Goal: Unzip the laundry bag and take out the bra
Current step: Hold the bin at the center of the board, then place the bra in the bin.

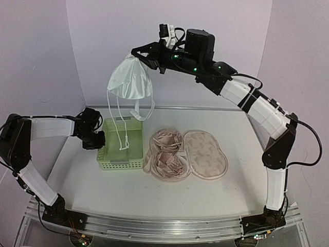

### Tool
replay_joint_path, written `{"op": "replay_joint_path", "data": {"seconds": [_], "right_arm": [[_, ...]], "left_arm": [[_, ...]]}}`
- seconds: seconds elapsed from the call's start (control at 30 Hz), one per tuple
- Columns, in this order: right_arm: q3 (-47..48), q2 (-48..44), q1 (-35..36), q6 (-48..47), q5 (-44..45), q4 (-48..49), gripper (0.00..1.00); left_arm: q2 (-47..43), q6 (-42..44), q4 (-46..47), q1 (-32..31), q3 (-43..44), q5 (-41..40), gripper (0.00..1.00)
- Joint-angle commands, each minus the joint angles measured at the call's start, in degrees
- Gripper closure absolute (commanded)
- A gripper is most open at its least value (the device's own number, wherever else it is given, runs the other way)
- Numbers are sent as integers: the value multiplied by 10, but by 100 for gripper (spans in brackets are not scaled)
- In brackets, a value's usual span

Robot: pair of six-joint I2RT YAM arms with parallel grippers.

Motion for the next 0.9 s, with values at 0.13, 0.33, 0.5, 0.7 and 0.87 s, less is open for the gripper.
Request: {"op": "replay_joint_path", "data": {"seconds": [0.13,0.33,0.5,0.7,0.87], "right_arm": [[-5,25,6,4,12,39,100],[-32,43,14,10,20,45,100],[-120,45,19,26,48,77,100],[-212,69,28,58,73,140,100],[-241,108,29,79,83,170,100]], "left_arm": [[-53,-1,23,-48,-30,3,100],[-69,-22,30,-74,-56,2,100],[-97,-30,32,-76,-73,3,100],[-111,-28,36,-77,-84,7,100],[-103,-22,40,-76,-87,3,100]]}}
